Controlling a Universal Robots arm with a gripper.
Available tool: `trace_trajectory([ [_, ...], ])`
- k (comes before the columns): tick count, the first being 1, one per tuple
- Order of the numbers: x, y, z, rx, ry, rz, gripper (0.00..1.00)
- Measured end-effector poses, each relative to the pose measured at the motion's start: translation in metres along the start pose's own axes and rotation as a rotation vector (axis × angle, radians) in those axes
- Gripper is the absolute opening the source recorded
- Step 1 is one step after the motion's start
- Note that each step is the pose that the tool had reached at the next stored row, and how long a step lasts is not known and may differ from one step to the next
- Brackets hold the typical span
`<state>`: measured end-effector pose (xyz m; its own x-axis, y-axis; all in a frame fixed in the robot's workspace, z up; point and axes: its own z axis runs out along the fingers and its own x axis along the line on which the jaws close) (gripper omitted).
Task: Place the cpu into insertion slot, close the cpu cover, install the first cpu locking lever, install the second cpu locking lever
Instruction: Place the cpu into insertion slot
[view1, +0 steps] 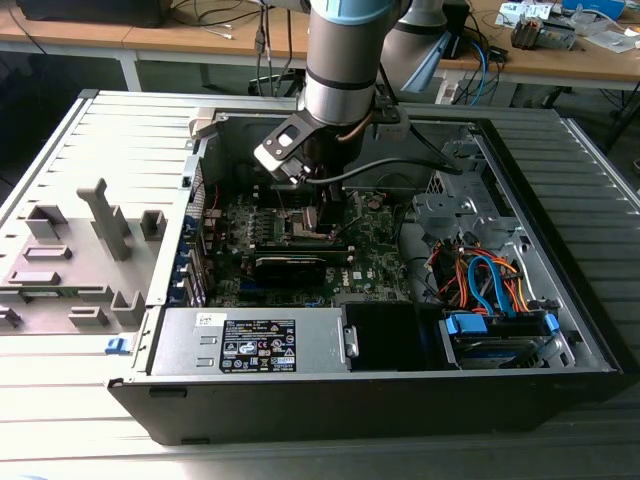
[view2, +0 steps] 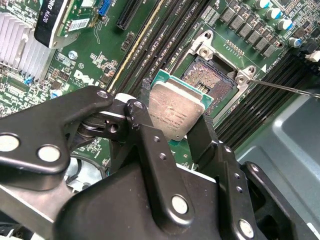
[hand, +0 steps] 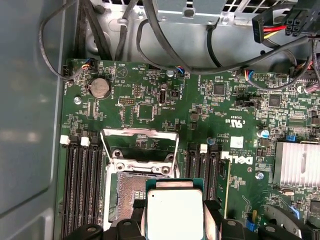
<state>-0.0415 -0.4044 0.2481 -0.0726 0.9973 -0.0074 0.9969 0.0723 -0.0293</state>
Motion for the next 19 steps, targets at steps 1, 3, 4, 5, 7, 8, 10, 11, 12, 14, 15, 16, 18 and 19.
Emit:
trace_trajectory([
  [1,0.0,0.0,0.0001,0.0,0.0,0.002,0.55],
  [3,0.0,0.0,0.0001,0.0001,0.0001,0.008,0.55],
  [4,0.0,0.0,0.0001,0.0001,0.0001,0.009,0.55],
  [5,0.0,0.0,0.0002,0.0001,0.0001,0.01,0.55],
  [7,0.0,0.0,0.0002,0.0001,0.0002,0.01,0.55],
  [8,0.0,0.0,0.0002,0.0001,0.0002,0.011,0.55],
  [10,0.0,0.0,0.0002,0.0001,0.0002,0.011,0.55],
  [11,0.0,-0.0002,0.0002,0.0001,0.0002,0.011,0.55],
  [12,0.0,-0.0002,0.0003,0.0001,0.0002,0.011,0.55],
  [14,0.0001,-0.0003,0.0004,0.0001,0.0002,0.011,0.55],
  [15,0.0002,-0.0002,0.0006,0.0,0.0003,0.011,0.55],
  [16,0.0002,-0.0002,0.0006,0.0001,0.0002,0.011,0.55],
  [18,0.0003,-0.0003,0.0006,0.0001,0.0001,0.011,0.55],
  [19,0.0003,-0.0002,0.0006,0.0001,0.0001,0.011,0.55],
])
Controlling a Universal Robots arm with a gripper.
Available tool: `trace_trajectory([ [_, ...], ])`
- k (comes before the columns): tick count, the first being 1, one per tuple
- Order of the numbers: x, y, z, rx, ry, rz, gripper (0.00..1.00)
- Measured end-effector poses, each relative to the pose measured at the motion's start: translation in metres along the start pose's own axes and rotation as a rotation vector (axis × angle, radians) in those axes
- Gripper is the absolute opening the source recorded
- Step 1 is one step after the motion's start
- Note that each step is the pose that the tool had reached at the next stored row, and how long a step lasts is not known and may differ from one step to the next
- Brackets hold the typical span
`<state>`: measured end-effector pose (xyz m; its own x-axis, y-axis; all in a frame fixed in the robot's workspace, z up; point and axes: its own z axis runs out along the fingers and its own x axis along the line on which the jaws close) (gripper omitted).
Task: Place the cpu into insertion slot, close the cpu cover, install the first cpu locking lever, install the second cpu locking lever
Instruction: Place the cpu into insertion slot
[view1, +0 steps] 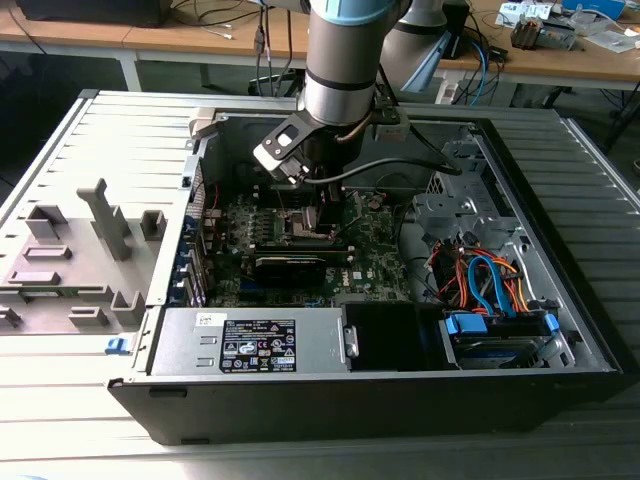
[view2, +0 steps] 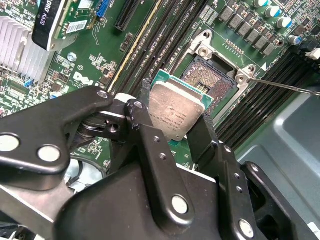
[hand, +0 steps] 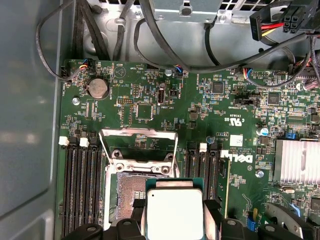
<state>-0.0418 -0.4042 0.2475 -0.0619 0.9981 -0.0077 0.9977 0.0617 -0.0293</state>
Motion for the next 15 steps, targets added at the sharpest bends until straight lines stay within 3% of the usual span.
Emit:
trace_trajectory([
  [2,0.0001,0.0002,0.0053,0.0,0.0,0.0,0.55],
  [12,0.0005,0.0002,0.0055,-0.0001,0.0002,0.0,0.55],
  [15,0.0048,0.0004,0.0055,-0.0001,-0.0001,0.0,0.55],
])
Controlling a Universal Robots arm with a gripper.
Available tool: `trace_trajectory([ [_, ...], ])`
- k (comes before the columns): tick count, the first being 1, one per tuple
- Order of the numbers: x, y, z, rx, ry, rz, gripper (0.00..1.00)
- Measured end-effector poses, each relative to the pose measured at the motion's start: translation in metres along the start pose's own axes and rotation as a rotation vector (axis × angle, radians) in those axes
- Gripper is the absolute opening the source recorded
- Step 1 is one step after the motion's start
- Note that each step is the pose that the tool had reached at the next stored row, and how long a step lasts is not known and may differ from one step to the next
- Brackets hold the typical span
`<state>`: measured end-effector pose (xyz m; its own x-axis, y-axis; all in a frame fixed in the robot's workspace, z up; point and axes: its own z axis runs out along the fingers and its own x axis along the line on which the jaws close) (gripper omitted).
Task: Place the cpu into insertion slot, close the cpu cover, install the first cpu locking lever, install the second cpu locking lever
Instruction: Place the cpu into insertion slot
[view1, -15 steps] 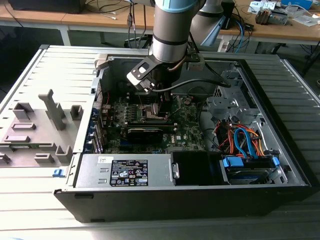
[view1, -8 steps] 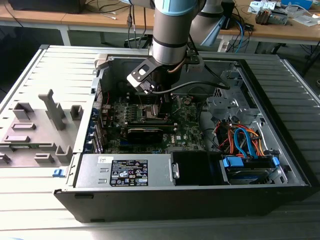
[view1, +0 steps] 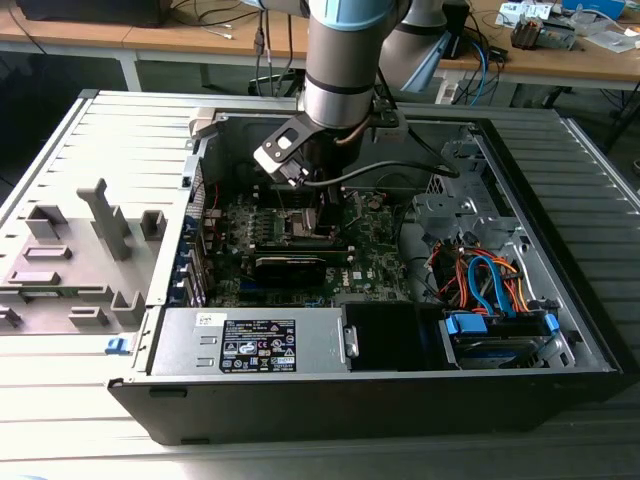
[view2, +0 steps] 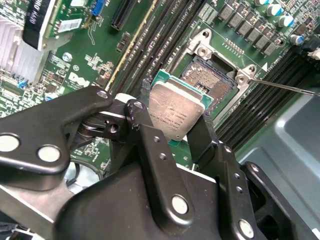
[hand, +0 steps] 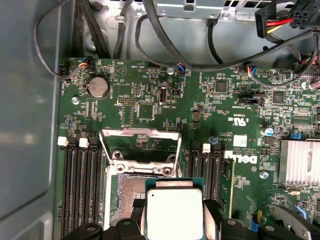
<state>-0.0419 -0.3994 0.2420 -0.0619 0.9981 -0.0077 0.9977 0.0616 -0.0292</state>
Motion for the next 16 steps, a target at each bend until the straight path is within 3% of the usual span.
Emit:
trace_trajectory([
  [8,0.007,-0.0031,0.0012,0.0001,0.0001,0.0,0.55],
  [16,0.008,-0.0053,0.002,0.0001,-0.0001,0.0,0.55],
])
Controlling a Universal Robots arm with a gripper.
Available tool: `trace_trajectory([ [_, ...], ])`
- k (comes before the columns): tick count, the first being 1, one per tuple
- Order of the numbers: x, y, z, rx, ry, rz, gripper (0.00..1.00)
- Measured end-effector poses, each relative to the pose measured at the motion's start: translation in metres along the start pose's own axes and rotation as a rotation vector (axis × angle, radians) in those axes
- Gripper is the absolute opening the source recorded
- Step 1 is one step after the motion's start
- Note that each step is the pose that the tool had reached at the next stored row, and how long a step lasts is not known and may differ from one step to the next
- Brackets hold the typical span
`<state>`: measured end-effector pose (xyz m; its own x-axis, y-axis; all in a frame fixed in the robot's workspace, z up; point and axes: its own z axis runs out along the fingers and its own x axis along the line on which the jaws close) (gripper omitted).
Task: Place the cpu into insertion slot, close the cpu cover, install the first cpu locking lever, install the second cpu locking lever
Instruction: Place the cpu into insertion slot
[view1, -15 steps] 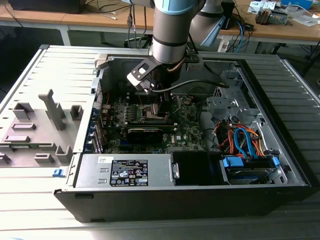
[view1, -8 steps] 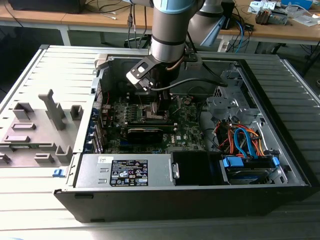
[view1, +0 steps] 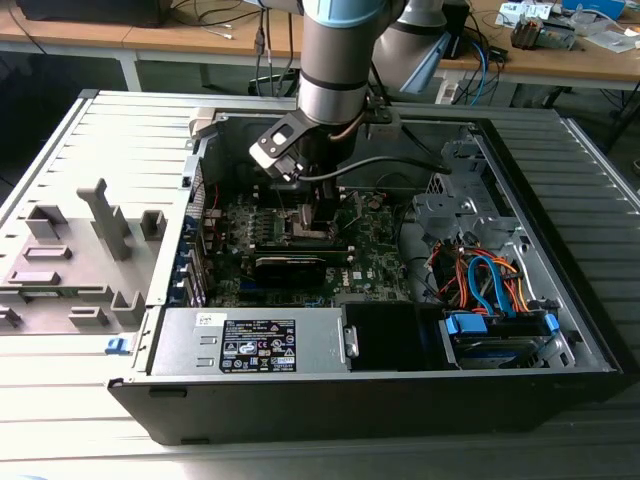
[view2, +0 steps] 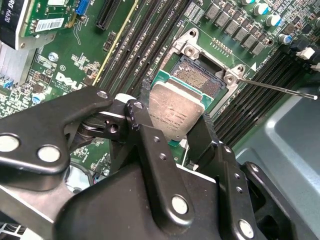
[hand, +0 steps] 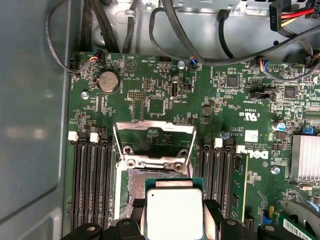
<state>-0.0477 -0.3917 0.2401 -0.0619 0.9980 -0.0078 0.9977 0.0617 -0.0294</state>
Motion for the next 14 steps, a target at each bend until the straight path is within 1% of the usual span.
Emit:
trace_trajectory([
  [2,0.0001,-0.0002,0.0018,-0.0001,0.0001,0.0,0.55],
  [14,0.0005,-0.0012,0.0042,-0.0001,0.0002,0.0,0.55],
])
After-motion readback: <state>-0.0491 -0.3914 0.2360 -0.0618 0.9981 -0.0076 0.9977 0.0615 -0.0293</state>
